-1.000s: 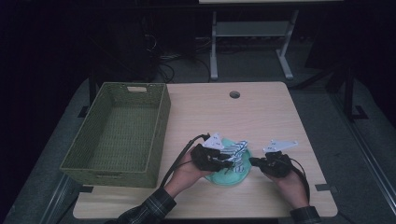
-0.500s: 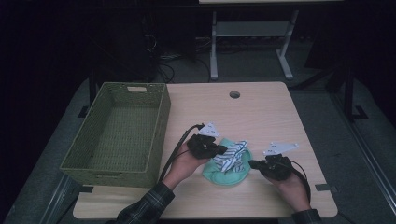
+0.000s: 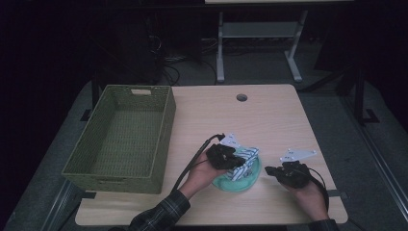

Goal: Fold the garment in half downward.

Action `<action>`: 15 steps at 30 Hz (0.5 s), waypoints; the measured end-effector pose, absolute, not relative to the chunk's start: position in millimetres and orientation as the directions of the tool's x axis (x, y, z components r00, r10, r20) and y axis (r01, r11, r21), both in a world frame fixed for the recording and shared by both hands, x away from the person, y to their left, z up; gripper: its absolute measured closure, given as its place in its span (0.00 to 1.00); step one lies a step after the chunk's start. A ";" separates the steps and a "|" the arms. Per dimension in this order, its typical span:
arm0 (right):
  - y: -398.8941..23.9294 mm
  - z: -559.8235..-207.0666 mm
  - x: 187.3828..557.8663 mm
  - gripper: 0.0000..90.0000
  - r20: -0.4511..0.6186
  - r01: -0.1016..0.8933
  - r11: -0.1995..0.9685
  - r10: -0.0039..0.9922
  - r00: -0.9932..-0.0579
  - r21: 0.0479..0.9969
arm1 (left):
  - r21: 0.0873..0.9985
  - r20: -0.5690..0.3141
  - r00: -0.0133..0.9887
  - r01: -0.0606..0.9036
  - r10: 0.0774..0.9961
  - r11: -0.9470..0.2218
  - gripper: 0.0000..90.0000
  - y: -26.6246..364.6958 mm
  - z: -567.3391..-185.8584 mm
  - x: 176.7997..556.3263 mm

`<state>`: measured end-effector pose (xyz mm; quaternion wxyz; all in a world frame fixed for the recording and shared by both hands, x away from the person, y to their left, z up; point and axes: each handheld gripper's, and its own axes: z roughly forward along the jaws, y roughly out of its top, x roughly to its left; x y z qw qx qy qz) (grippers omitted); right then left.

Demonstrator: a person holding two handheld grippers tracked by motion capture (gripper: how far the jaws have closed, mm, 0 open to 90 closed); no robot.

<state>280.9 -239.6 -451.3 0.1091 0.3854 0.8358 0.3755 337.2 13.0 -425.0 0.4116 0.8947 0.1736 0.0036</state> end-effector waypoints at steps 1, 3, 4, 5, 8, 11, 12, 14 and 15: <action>-239.8 -451.2 280.7 1.00 0.110 0.566 0.415 0.731 -0.674 0.712 | 0.736 -0.139 0.940 0.310 0.313 -0.603 0.99 11.0 -426.8 336.6; -241.4 -451.4 281.4 1.00 0.102 0.559 0.419 0.729 -0.677 0.715 | 0.730 -0.144 0.942 0.309 0.304 -0.610 0.99 7.1 -430.0 335.9; -241.3 -451.2 281.5 1.00 0.104 0.561 0.416 0.731 -0.674 0.716 | 0.726 -0.144 0.943 0.308 0.301 -0.615 0.99 4.9 -431.4 335.0; -241.5 -451.1 281.5 1.00 0.104 0.562 0.415 0.732 -0.673 0.715 | 0.724 -0.142 0.945 0.301 0.293 -0.621 0.99 2.6 -432.7 334.2; -242.8 -450.8 281.9 1.00 0.100 0.564 0.417 0.735 -0.670 0.713 | 0.711 -0.134 0.951 0.288 0.279 -0.641 0.99 -5.4 -437.9 331.3; -243.8 -450.6 282.0 1.00 0.100 0.564 0.412 0.739 -0.666 0.716 | 0.701 -0.139 0.953 0.288 0.271 -0.653 0.99 -10.4 -443.5 330.6; -244.3 -450.4 282.2 1.00 0.098 0.563 0.413 0.739 -0.667 0.716 | 0.696 -0.141 0.953 0.289 0.269 -0.657 0.99 -12.0 -445.5 329.7; -244.9 -450.3 282.5 1.00 0.097 0.561 0.410 0.740 -0.665 0.719 | 0.688 -0.135 0.955 0.282 0.263 -0.669 0.99 -14.8 -448.5 328.2; -245.2 -450.3 282.6 1.00 0.096 0.560 0.411 0.740 -0.666 0.719 | 0.687 -0.130 0.956 0.277 0.262 -0.672 0.99 -16.0 -450.1 327.8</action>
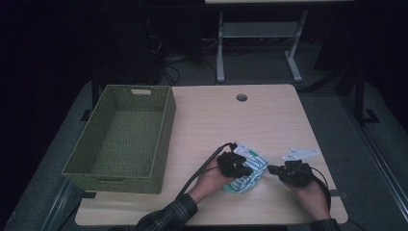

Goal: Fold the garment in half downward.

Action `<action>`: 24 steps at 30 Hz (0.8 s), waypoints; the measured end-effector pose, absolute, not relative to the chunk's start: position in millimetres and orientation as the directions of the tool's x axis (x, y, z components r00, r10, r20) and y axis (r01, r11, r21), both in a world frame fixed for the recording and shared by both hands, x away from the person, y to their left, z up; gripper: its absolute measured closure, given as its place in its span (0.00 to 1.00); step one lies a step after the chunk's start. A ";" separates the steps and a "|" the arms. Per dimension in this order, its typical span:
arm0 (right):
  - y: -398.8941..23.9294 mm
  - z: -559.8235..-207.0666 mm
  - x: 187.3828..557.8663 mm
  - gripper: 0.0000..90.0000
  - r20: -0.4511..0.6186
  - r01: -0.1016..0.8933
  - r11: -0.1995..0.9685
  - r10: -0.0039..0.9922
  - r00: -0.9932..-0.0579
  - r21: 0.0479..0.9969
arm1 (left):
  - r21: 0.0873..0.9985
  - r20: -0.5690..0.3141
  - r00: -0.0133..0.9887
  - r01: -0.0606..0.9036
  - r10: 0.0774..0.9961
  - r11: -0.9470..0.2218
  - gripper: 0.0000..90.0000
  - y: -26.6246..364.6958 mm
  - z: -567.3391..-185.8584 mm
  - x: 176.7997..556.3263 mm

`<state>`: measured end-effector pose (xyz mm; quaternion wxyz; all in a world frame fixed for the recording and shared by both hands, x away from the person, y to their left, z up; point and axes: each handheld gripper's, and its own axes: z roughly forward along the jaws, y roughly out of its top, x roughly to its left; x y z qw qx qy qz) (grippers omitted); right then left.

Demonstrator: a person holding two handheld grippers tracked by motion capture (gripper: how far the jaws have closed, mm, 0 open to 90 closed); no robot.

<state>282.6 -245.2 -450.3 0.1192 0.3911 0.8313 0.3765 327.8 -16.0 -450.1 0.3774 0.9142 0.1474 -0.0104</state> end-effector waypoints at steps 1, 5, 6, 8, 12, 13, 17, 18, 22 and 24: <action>-245.3 -450.1 282.6 1.00 0.098 0.563 0.409 0.742 -0.663 0.718 | 0.682 -0.130 0.957 0.276 0.259 -0.678 0.99 -16.7 -451.3 327.8; -246.4 -448.8 282.8 1.00 0.096 0.561 0.407 0.743 -0.662 0.721 | 0.680 -0.141 0.953 0.291 0.269 -0.673 1.00 -18.2 -454.9 327.4; -246.6 -447.9 282.6 1.00 0.099 0.562 0.402 0.744 -0.660 0.723 | 0.682 -0.143 0.953 0.291 0.268 -0.671 0.99 -17.8 -454.0 327.3; -247.8 -445.6 282.8 1.00 0.101 0.557 0.397 0.743 -0.662 0.730 | 0.691 -0.139 0.953 0.288 0.269 -0.663 0.98 -15.1 -449.0 327.6; -248.6 -438.9 286.2 1.00 0.102 0.543 0.385 0.740 -0.665 0.746 | 0.710 -0.141 0.950 0.294 0.279 -0.640 0.97 -4.4 -436.9 328.6; -248.4 -437.0 288.1 1.00 0.098 0.537 0.389 0.736 -0.670 0.748 | 0.713 -0.142 0.949 0.296 0.282 -0.636 0.97 -1.6 -434.9 329.0; -244.3 -432.1 295.4 1.00 0.116 0.532 0.381 0.722 -0.682 0.756 | 0.717 -0.149 0.939 0.318 0.309 -0.620 0.99 15.1 -426.7 329.3; -242.8 -431.3 296.9 1.00 0.126 0.537 0.377 0.720 -0.683 0.755 | 0.717 -0.150 0.937 0.323 0.316 -0.618 0.99 19.7 -425.4 329.2; -235.1 -429.0 307.2 1.00 0.142 0.525 0.378 0.695 -0.705 0.763 | 0.714 -0.147 0.927 0.342 0.346 -0.611 1.00 38.8 -422.9 327.8; -228.8 -427.9 314.1 1.00 0.147 0.525 0.381 0.687 -0.712 0.761 | 0.713 -0.156 0.921 0.356 0.358 -0.604 1.00 45.1 -423.0 327.1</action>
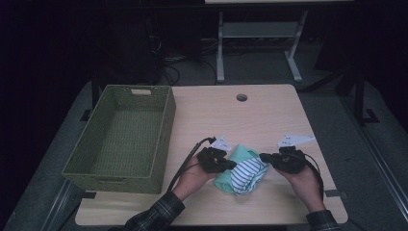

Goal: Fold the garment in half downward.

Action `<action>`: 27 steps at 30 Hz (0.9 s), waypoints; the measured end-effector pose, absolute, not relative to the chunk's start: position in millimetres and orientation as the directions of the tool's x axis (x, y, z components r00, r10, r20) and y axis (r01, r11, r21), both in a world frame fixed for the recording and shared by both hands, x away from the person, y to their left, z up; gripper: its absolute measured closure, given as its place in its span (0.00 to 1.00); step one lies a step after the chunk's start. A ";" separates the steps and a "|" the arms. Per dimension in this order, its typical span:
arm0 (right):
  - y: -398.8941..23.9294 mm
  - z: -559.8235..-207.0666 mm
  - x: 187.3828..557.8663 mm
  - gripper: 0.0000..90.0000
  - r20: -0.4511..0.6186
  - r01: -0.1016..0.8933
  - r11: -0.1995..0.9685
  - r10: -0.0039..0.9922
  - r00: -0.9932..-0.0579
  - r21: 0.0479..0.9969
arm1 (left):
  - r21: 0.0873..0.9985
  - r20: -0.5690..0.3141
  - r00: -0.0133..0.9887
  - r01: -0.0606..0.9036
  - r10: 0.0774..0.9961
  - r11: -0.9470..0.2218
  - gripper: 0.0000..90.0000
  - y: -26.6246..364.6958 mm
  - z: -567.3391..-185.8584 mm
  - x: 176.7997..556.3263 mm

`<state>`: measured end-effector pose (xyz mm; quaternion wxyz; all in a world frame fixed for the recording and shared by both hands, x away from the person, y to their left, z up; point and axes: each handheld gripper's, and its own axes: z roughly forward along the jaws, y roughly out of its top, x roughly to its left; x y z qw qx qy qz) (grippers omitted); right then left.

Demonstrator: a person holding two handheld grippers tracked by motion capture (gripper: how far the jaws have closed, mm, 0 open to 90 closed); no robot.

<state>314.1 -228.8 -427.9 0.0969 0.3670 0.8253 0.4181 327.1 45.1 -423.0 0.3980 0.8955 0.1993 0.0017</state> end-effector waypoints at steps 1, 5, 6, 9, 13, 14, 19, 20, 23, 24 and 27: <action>-226.9 -427.7 316.3 1.00 0.144 0.518 0.384 0.681 -0.718 0.764 | 0.712 -0.154 0.920 0.357 0.362 -0.604 1.00 47.7 -423.1 326.8; -213.3 -426.4 326.9 1.00 0.153 0.508 0.388 0.660 -0.736 0.769 | 0.711 -0.159 0.913 0.370 0.376 -0.599 1.00 59.5 -423.2 323.7; -210.2 -426.5 328.8 1.00 0.154 0.509 0.392 0.657 -0.738 0.766 | 0.709 -0.162 0.912 0.372 0.376 -0.598 1.00 62.1 -423.3 322.8; -196.5 -426.4 335.9 1.00 0.155 0.501 0.405 0.640 -0.753 0.765 | 0.705 -0.171 0.908 0.384 0.383 -0.597 1.00 67.9 -425.0 319.6; -178.6 -429.3 346.4 1.00 0.154 0.498 0.431 0.620 -0.770 0.752 | 0.691 -0.183 0.902 0.401 0.391 -0.601 1.00 69.7 -431.4 317.8; -174.4 -430.8 349.0 1.00 0.155 0.496 0.432 0.617 -0.772 0.753 | 0.687 -0.185 0.901 0.404 0.392 -0.604 1.00 69.7 -432.7 317.8; -159.5 -440.2 359.0 1.00 0.153 0.514 0.460 0.620 -0.770 0.724 | 0.665 -0.176 0.900 0.408 0.400 -0.626 1.00 66.8 -440.4 317.8; -158.4 -442.9 360.1 1.00 0.154 0.520 0.465 0.621 -0.768 0.717 | 0.660 -0.176 0.897 0.414 0.406 -0.627 1.00 65.6 -443.5 317.8; -155.0 -453.3 364.1 1.00 0.137 0.533 0.491 0.634 -0.761 0.690 | 0.619 -0.153 0.905 0.401 0.397 -0.675 1.00 63.4 -452.3 319.0; -154.2 -456.4 365.2 1.00 0.128 0.536 0.503 0.638 -0.759 0.678 | 0.613 -0.156 0.902 0.409 0.403 -0.676 1.00 61.9 -455.0 318.0; -154.0 -463.2 367.4 1.00 0.140 0.547 0.503 0.638 -0.757 0.669 | 0.610 -0.154 0.903 0.406 0.401 -0.681 1.00 60.5 -455.8 317.5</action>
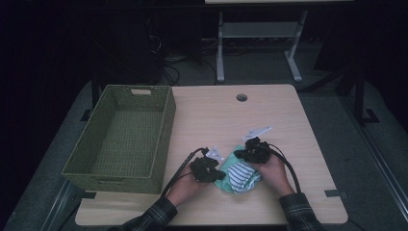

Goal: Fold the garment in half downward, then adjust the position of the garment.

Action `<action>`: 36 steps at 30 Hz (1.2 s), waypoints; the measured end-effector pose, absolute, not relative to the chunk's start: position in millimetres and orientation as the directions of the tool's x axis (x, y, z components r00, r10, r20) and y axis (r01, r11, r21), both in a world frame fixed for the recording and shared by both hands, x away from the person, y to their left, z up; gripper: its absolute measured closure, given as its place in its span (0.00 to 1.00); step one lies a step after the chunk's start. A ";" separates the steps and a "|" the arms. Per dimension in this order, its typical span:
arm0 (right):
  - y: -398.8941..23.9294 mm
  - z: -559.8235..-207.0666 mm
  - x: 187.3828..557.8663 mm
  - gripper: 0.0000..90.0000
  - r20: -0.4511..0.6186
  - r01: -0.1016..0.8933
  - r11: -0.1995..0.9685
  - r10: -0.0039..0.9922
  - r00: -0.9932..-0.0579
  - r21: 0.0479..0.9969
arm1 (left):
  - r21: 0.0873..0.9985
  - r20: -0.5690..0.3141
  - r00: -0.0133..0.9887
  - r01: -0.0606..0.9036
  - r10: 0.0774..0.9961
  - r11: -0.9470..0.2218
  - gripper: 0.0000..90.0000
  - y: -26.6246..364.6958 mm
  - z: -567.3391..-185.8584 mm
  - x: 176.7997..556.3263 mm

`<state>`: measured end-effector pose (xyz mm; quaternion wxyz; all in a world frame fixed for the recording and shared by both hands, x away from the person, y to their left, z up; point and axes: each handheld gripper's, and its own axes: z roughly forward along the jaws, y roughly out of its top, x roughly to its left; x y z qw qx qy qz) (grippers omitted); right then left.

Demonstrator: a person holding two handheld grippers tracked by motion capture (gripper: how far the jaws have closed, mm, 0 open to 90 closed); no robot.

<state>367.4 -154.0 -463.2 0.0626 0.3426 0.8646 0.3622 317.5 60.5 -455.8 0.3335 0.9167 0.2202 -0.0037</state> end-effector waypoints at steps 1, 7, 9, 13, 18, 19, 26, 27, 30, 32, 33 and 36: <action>-154.4 -463.0 367.8 1.00 0.144 0.551 0.503 0.637 -0.757 0.666 | 0.610 -0.150 0.903 0.405 0.402 -0.681 1.00 60.1 -456.0 317.2; -154.4 -462.5 367.4 1.00 0.140 0.547 0.502 0.638 -0.757 0.670 | 0.620 -0.156 0.905 0.402 0.397 -0.674 1.00 61.1 -452.1 315.7; -158.0 -458.5 367.1 1.00 0.122 0.530 0.505 0.635 -0.763 0.682 | 0.629 -0.164 0.906 0.401 0.391 -0.666 0.99 63.6 -447.7 315.3; -169.1 -449.0 367.5 1.00 0.126 0.528 0.464 0.656 -0.744 0.711 | 0.644 -0.181 0.903 0.408 0.390 -0.647 0.98 67.9 -439.1 309.8; -184.2 -450.5 375.8 1.00 0.135 0.547 0.430 0.685 -0.716 0.718 | 0.639 -0.183 0.907 0.402 0.378 -0.655 0.98 73.0 -438.3 298.8; -186.1 -452.1 377.2 1.00 0.137 0.552 0.428 0.689 -0.712 0.715 | 0.636 -0.188 0.906 0.406 0.379 -0.656 0.97 74.0 -439.6 296.4; -191.7 -460.3 383.4 1.00 0.138 0.555 0.428 0.691 -0.710 0.713 | 0.607 -0.177 0.907 0.406 0.382 -0.683 0.95 71.1 -450.3 292.6; -192.0 -461.4 384.3 1.00 0.134 0.556 0.433 0.691 -0.710 0.709 | 0.600 -0.171 0.908 0.404 0.382 -0.691 0.95 70.6 -451.3 292.9; -191.7 -465.5 386.3 1.00 0.138 0.563 0.439 0.691 -0.710 0.700 | 0.579 -0.143 0.914 0.389 0.380 -0.717 0.95 69.4 -454.9 293.6; -190.8 -467.8 386.7 1.00 0.137 0.566 0.450 0.687 -0.714 0.691 | 0.581 -0.142 0.915 0.386 0.378 -0.717 0.97 69.2 -455.4 294.6; -190.2 -468.8 386.8 1.00 0.133 0.565 0.455 0.686 -0.715 0.689 | 0.578 -0.137 0.915 0.385 0.379 -0.720 0.97 69.0 -455.0 295.0; -190.3 -468.7 386.2 1.00 0.132 0.566 0.459 0.686 -0.716 0.685 | 0.579 -0.135 0.912 0.389 0.386 -0.717 0.97 69.2 -455.1 297.9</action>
